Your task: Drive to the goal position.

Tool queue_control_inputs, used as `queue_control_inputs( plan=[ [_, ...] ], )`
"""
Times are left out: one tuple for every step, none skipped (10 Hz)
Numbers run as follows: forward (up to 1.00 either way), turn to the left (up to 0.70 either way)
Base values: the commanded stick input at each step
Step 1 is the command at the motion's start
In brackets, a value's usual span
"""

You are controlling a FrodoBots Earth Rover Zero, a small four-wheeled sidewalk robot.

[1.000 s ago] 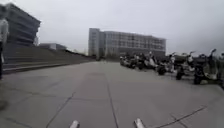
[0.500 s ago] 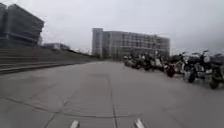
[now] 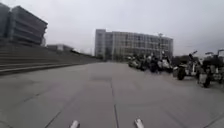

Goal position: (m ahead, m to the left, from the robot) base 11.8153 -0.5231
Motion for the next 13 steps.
queue_control_inputs(
  plan=[
    [1.00,0.00],
    [1.00,0.00],
    [1.00,0.00],
    [1.00,0.00],
    [1.00,0.00],
    [1.00,0.00],
    [1.00,0.00],
    [1.00,0.00],
    [1.00,0.00],
    [1.00,0.00],
    [1.00,0.00],
    [1.00,0.00],
    [1.00,0.00]
  ],
)
